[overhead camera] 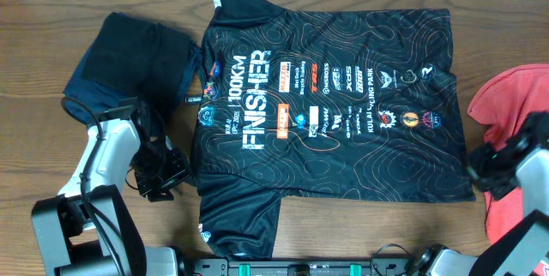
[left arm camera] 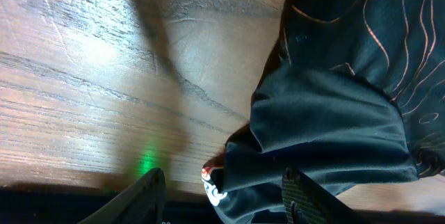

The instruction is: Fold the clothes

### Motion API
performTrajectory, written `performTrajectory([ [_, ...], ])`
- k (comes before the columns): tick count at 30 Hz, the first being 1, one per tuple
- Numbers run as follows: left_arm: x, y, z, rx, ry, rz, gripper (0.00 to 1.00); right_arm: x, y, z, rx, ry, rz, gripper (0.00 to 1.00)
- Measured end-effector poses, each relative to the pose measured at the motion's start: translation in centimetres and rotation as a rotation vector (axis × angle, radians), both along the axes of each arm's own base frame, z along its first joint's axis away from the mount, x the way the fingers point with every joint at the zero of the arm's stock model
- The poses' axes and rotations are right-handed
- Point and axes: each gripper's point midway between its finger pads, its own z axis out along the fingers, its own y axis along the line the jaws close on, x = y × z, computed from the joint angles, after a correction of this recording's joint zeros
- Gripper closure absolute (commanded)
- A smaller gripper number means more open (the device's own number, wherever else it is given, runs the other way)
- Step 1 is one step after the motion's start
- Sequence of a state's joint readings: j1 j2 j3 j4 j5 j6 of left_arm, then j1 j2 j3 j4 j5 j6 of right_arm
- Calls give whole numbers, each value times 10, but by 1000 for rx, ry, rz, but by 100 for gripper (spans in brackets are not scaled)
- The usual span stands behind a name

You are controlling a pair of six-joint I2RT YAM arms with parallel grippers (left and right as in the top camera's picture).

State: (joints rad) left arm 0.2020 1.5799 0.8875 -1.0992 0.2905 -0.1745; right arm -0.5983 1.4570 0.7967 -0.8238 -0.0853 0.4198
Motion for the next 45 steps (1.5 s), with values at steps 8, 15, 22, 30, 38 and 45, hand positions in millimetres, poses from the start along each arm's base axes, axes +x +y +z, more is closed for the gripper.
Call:
performTrajectory([
  [8, 0, 0, 0, -2, -1, 1, 44, -41, 7, -36, -19, 127, -92, 99],
  [15, 5, 1, 3, 1, -16, 1, 43, -75, -19, -34, -131, 250, -204, 97],
  [22, 3, 0, 4, -2, -7, -3, 43, -41, -8, -33, -33, 92, -83, 80],
  [30, 0, -2, 6, -27, -7, -37, 36, 19, 4, 37, 65, -215, 25, 66],
  [38, 2, -17, 9, -100, -18, -22, 36, 16, 10, 77, 39, -268, 48, 59],
  [45, -22, -48, 19, -174, 77, -101, 47, 7, 6, 71, 16, -219, 39, 59],
])
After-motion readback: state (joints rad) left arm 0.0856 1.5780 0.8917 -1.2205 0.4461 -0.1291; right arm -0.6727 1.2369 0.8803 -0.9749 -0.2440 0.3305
